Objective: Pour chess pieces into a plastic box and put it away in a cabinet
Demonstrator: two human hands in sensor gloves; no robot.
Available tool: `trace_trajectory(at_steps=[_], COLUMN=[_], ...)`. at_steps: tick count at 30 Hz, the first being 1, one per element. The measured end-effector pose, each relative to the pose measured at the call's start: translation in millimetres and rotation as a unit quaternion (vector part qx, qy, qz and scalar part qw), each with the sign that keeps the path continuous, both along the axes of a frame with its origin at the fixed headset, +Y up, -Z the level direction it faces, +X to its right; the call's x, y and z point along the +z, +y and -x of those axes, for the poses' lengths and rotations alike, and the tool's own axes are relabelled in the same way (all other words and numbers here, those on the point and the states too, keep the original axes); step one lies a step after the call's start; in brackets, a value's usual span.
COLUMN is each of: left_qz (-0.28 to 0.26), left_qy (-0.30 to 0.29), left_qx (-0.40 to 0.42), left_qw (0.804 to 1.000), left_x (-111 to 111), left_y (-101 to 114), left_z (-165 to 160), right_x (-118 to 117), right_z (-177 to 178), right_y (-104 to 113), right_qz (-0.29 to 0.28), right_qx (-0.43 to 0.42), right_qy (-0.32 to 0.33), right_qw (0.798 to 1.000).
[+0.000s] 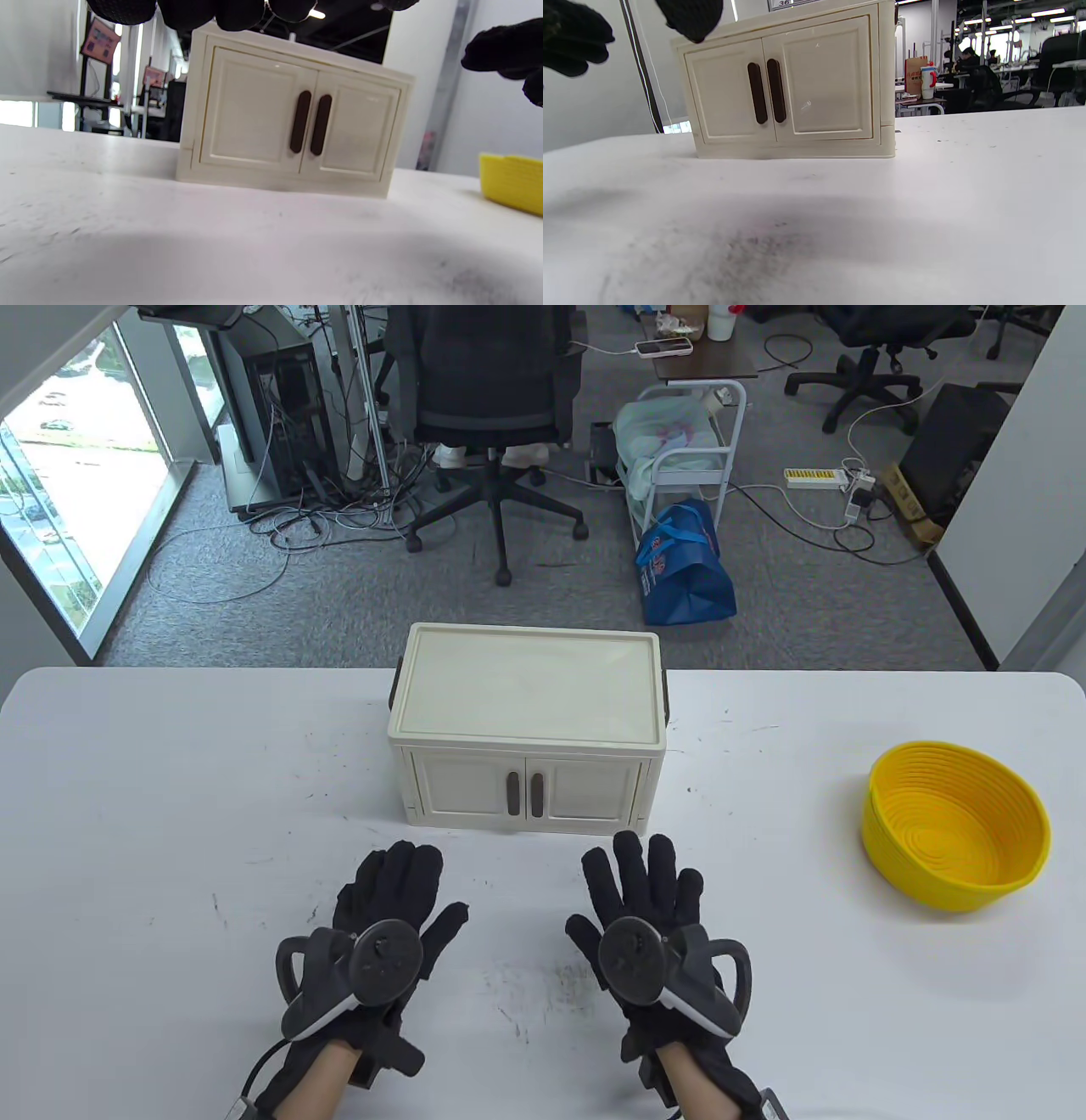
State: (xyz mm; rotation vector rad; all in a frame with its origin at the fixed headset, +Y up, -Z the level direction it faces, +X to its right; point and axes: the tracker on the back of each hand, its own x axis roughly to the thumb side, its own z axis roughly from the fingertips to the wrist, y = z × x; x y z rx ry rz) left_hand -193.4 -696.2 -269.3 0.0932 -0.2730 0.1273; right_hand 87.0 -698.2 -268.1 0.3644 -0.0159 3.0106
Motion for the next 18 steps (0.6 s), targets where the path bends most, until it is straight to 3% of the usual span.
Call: trace_trajectory(at_steps=[7,10,13,18], left_qz=[0.022,0.074,0.060,0.069], left_qy=[-0.026,-0.033,-0.030,-0.027], left_qx=[-0.071,-0.081,-0.032,-0.029], left_qw=[0.997,0.993,0.997,0.997], left_x=[15,9,8,7], left_y=[-62,-66,-64,-66], left_z=[4,4,7,10], right_x=[-1,-4,-3,-4], right_z=[-1,-1,0,1], right_y=[-68,-77,-77,-78], right_qz=[0.121,0.168,0.158,0.159], right_qx=[0.040,0.060,0.064,0.056], right_qy=[-0.002,-0.004,-0.003,0.001], right_qw=[0.992,0.984,0.985,0.986])
